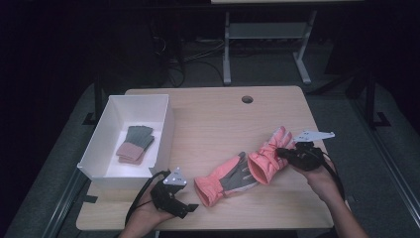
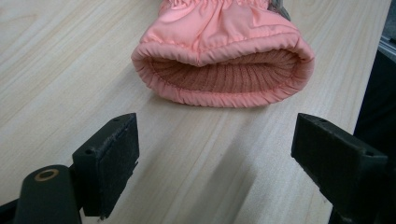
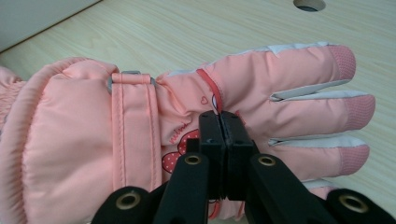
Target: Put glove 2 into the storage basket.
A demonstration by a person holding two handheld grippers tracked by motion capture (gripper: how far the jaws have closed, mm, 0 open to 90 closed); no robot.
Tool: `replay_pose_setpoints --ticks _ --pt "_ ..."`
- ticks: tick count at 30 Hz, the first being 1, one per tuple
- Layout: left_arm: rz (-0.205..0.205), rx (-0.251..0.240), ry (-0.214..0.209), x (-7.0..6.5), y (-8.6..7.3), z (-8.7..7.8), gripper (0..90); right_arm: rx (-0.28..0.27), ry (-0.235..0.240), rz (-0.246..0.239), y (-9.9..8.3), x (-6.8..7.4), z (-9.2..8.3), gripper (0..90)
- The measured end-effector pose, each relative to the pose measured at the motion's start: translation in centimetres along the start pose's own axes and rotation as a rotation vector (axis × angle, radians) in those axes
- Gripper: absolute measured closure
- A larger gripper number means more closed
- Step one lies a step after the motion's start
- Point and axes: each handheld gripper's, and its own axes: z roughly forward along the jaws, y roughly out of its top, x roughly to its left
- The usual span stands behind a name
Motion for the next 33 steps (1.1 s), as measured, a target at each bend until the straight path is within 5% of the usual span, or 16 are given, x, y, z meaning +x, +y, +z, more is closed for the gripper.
replay_pose_setpoints --ticks 4,7,9,12,19,26,33 --pt "-0.010 -0.018 -0.006 0.0 0.0 -0.2 24.4 -0.002 0.008 -0.013 0.2 0.5 0.1 88.8" --pt "-0.041 -0.059 -0.020 0.0 0.2 -0.4 48.3 -0.008 0.014 -0.021 0.4 0.8 0.0 88.8" --pt "-0.041 -0.065 -0.036 0.1 0.4 -0.4 69.7 -0.010 0.015 -0.021 0.4 0.9 0.0 88.8" --pt "-0.012 -0.037 -0.046 -0.1 1.0 0.0 87.9 -0.011 0.016 -0.022 0.4 0.9 -0.1 88.8" --pt "0.049 0.006 -0.091 -1.7 2.7 2.3 89.5 -0.014 0.014 -0.020 0.4 0.8 -0.1 88.8" --pt "0.080 -0.006 -0.146 -3.6 4.3 3.7 89.5 -0.010 0.015 -0.023 0.4 0.8 0.0 88.8" --pt "0.094 -0.015 -0.162 -4.1 5.1 4.1 86.4 -0.008 0.018 -0.027 0.4 0.8 0.0 88.8"
